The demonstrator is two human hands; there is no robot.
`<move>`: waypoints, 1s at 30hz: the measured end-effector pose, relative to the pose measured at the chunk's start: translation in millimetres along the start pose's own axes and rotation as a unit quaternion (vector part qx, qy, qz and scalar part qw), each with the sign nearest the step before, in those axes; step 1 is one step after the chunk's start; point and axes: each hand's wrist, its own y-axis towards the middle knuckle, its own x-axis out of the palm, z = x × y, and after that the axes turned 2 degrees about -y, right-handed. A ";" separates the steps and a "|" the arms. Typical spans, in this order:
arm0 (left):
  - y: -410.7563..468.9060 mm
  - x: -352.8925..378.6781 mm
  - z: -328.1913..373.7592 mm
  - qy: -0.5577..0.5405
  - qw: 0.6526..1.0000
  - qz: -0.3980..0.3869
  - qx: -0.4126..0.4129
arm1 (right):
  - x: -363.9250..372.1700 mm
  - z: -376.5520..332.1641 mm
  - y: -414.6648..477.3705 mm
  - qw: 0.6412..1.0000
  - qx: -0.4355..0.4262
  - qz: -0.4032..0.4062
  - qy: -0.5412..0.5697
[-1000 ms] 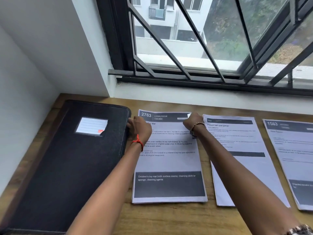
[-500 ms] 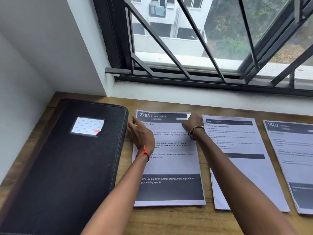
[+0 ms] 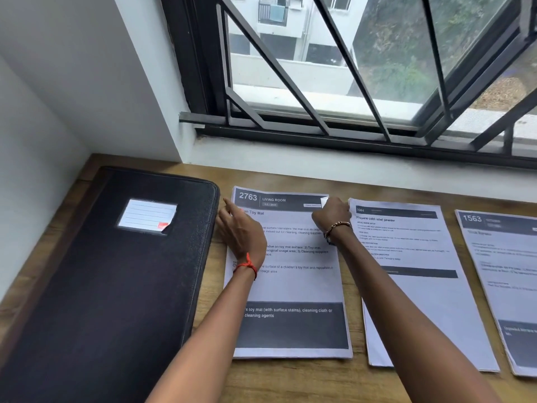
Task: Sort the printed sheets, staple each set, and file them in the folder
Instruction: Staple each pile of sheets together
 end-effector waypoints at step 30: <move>5.1 13.0 -16.7 -0.016 0.994 0.077 0.081 | -35.6 -26.4 29.1 0.995 -0.059 0.013 0.081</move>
